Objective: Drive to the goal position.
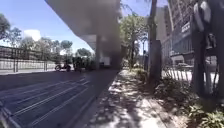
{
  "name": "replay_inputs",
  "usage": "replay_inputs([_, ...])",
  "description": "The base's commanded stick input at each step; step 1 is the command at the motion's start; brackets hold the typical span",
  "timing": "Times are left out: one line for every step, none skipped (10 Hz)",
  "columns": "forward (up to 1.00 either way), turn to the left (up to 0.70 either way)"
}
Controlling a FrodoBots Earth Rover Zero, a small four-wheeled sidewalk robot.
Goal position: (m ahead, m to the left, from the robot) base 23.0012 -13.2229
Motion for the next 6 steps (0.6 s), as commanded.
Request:
replay_inputs([0.45, 0.00])
replay_inputs([0.45, 0.00])
replay_inputs([0.45, 0.00])
replay_inputs([0.45, 0.00])
replay_inputs([0.45, 0.00])
replay_inputs([0.45, 0.00])
